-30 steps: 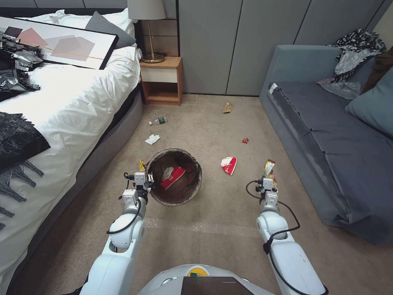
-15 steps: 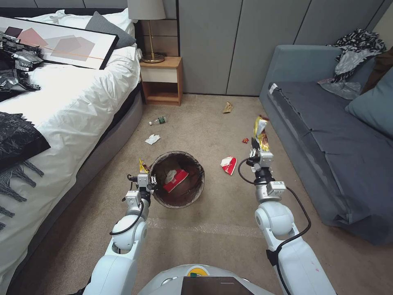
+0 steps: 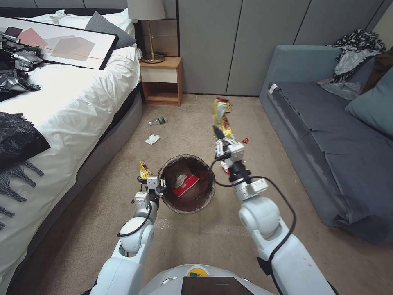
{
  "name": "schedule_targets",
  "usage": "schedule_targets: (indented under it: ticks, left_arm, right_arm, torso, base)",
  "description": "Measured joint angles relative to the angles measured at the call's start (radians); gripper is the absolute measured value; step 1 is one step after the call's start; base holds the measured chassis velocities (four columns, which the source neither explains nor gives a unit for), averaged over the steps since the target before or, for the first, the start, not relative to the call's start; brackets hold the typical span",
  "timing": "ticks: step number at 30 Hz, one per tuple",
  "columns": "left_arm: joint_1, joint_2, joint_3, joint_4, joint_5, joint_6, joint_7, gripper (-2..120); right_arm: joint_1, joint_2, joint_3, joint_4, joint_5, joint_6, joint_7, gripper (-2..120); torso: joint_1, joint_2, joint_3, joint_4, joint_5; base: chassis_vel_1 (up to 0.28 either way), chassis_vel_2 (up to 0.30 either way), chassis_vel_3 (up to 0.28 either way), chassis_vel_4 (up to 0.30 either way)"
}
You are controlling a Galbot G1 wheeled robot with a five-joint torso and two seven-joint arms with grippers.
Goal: Pick up the trash bin, then pick up the garbage from the floor and place it into the trash bin.
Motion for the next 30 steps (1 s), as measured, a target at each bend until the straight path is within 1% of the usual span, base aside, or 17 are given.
schedule_targets:
  ticks: [1,4,5,7,13,20,26,30]
  left_arm:
    - [0.0,0.0,0.0,0.0,0.0,0.0,0.0,2]
    - [0.002,-0.002,0.007,-0.002,0.0,0.004,-0.001,2]
    - [0.002,-0.002,0.007,-0.002,0.0,0.004,-0.001,2]
    - [0.003,-0.004,0.015,-0.004,-0.001,0.007,-0.001,2]
    - [0.003,-0.012,0.031,-0.004,-0.009,0.016,-0.004,2]
    - [-0.003,-0.012,0.035,-0.01,-0.031,0.031,-0.018,2]
    - [-0.003,-0.012,0.045,-0.032,-0.082,0.077,-0.05,2]
    - [-0.005,-0.01,0.046,-0.038,-0.092,0.088,-0.062,2]
  right_arm:
    - [0.0,0.0,0.0,0.0,0.0,0.0,0.0,0]
    - [0.02,0.022,-0.064,-0.042,-0.02,-0.002,0.0,0]
    - [0.02,0.022,-0.064,-0.042,-0.02,-0.002,0.0,0]
    - [0.029,0.036,-0.101,-0.075,-0.03,-0.002,0.002,0]
    - [0.038,0.054,-0.149,-0.14,-0.046,0.005,0.011,0]
    - [0.017,0.058,-0.155,-0.17,-0.054,0.022,0.013,0]
    - [-0.026,0.063,-0.154,-0.186,-0.064,0.04,0.016,0]
    - [-0.06,0.064,-0.153,-0.195,-0.078,0.055,0.016,0]
  torso:
    - [0.0,0.0,0.0,0.0,0.0]
    - [0.0,0.0,0.0,0.0,0.0]
    - [0.0,0.0,0.0,0.0,0.0]
    - [0.0,0.0,0.0,0.0,0.0]
    - [0.0,0.0,0.0,0.0,-0.0001]
    - [0.0,0.0,0.0,-0.0002,0.0]
    - [0.0,0.0,0.0,-0.0001,0.0]
    - [0.0,0.0,0.0,-0.0002,0.0]
  base:
    - [0.0,0.0,0.0,0.0]
    - [0.0,0.0,0.0,0.0]
    - [0.0,0.0,0.0,0.0]
    - [0.0,0.0,0.0,0.0]
    - [0.0,0.0,0.0,0.0]
    - [0.0,0.0,0.0,0.0]
    - [0.0,0.0,0.0,0.0]
    - [0.0,0.0,0.0,0.0]
